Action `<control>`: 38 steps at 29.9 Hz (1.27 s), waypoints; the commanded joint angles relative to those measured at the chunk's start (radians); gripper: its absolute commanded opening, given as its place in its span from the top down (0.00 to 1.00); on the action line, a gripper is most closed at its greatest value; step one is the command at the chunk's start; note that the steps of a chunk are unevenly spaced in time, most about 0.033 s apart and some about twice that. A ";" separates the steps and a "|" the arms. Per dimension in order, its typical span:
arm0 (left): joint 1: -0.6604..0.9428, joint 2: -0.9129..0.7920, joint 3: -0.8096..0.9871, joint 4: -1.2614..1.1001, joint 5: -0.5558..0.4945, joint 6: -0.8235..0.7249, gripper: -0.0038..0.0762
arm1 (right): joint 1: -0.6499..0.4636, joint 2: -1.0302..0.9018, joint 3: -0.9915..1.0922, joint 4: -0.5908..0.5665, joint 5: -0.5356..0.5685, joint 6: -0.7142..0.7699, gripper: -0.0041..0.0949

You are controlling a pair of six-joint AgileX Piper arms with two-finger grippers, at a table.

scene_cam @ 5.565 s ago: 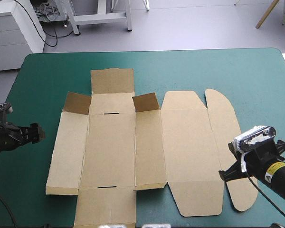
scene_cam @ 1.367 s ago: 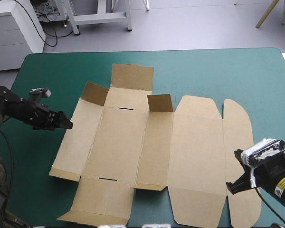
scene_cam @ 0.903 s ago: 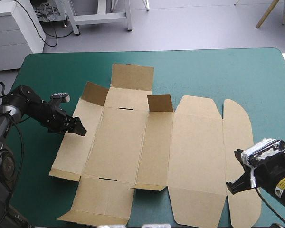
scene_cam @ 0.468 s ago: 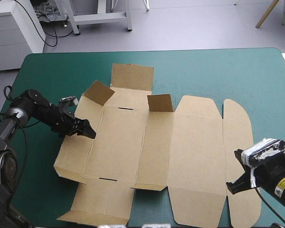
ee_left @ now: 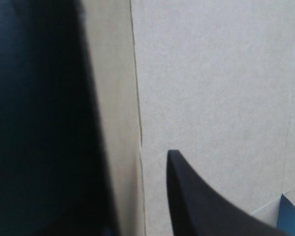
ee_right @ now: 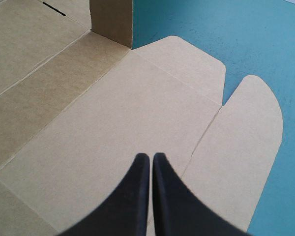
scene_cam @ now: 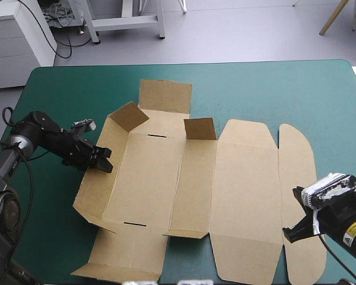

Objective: Fold the box

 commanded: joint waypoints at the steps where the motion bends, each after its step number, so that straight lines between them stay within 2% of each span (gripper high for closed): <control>1: -0.007 -0.049 -0.016 -0.029 0.098 -0.009 0.96 | -0.005 0.003 -0.025 -0.015 -0.068 -0.008 0.96; 7: -0.007 -0.049 -0.031 0.018 0.098 -0.004 0.96 | -0.005 0.003 -0.025 -0.015 -0.068 -0.008 0.96; 11: -0.041 -0.049 -0.108 0.120 0.098 -0.004 0.96 | -0.005 0.003 -0.025 -0.015 -0.068 -0.008 0.96; 18: -0.215 -0.033 -0.393 0.287 0.094 -0.001 0.96 | -0.005 0.003 -0.025 -0.017 -0.064 -0.027 0.96; 26: -0.477 0.095 -0.746 0.751 0.092 -0.001 0.96 | -0.005 0.003 -0.025 -0.017 -0.060 -0.030 0.96; 33: -0.619 0.199 -0.880 1.030 -0.031 -0.001 0.96 | -0.005 0.003 -0.025 -0.017 -0.039 -0.030 0.96; 38: -0.683 0.214 -0.880 1.056 -0.126 -0.001 0.96 | -0.005 0.003 -0.025 -0.017 -0.022 -0.030 0.96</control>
